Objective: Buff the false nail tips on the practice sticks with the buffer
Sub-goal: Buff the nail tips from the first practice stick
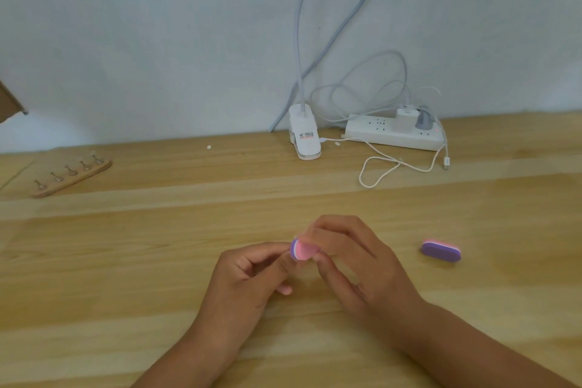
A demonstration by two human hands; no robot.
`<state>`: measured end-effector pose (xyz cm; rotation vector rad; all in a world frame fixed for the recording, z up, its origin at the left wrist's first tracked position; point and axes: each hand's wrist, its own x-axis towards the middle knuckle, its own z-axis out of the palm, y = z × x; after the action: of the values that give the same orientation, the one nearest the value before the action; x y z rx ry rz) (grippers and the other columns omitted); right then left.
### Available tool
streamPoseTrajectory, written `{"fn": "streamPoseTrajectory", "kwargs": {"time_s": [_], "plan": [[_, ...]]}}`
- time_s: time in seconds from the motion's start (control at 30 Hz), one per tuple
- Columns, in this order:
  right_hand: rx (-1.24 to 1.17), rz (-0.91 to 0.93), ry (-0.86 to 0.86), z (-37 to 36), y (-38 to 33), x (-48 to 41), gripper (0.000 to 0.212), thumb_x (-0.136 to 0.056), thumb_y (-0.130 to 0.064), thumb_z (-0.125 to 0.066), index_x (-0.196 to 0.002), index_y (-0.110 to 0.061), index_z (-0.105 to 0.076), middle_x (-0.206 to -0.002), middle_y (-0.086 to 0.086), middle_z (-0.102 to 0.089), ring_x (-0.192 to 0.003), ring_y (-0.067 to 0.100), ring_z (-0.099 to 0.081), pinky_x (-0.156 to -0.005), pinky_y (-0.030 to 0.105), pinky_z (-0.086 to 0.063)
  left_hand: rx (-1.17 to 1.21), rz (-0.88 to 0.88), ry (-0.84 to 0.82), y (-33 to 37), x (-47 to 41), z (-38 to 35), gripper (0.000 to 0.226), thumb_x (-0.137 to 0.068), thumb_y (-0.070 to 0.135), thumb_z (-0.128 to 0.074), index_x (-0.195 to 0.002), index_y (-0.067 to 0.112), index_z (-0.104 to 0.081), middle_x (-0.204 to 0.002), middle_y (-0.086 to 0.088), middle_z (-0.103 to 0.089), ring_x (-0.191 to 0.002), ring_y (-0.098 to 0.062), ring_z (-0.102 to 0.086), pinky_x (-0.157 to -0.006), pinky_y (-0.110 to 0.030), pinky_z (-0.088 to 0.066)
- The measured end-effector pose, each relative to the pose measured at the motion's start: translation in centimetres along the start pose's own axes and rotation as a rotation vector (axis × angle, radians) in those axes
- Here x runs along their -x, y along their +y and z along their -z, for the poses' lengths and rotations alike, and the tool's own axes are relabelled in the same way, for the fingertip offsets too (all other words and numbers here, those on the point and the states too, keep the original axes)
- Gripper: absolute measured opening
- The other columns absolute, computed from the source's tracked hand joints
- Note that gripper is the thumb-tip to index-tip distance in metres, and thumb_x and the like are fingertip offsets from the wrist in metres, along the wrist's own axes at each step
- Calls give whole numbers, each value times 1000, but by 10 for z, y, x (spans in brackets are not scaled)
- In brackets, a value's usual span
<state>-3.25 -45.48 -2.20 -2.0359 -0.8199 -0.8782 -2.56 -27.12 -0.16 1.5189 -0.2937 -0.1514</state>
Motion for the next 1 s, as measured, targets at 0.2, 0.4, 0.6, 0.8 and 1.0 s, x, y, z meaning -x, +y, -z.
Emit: {"fn": "streamPoseTrajectory", "kwargs": {"time_s": [0.2, 0.4, 0.6, 0.8, 1.0], "plan": [[34, 14, -9, 0, 0, -1, 29, -97, -5, -56, -123, -16, -61, -120, 3, -60, -107, 15, -62, -86, 32, -53, 4, -2, 3, 0, -1, 0, 15, -76, 25, -73, -87, 20, -81, -86, -10, -76, -76, -16, -65, -57, -23, -53], [82, 60, -42, 1, 1, -3, 28, -97, -2, -53, -121, -9, -67, -119, 8, -63, -105, 20, -64, -84, 32, -53, 0, -6, 1, 1, -4, 1, 10, -77, 21, -79, -86, 21, -81, -84, -10, -76, -72, -12, -65, -55, -23, -53], [103, -21, -5, 1, -1, -3, 27, -93, 2, -56, -116, -3, -70, -117, 8, -63, -108, 15, -62, -90, 27, -51, 2, -13, 1, 1, -2, 2, 15, -84, 25, -69, -91, 18, -80, -89, -7, -76, -79, -11, -68, -58, -23, -54], [209, -114, 52, -1, 1, -6, 25, -94, -7, -52, -108, -3, -72, -111, 8, -63, -102, 15, -60, -93, 16, -45, 12, -10, 4, -3, -2, 2, 20, -84, 27, -65, -92, 13, -78, -85, -4, -75, -81, -9, -68, -59, -24, -54], [152, 24, -13, -4, -5, 1, 24, -96, -3, -54, -116, -10, -67, -113, 11, -63, -103, 17, -62, -93, 21, -48, -19, -39, -21, -6, -2, 1, 22, -85, 25, -61, -93, 11, -76, -88, -10, -73, -78, -11, -63, -59, -24, -53]]}}
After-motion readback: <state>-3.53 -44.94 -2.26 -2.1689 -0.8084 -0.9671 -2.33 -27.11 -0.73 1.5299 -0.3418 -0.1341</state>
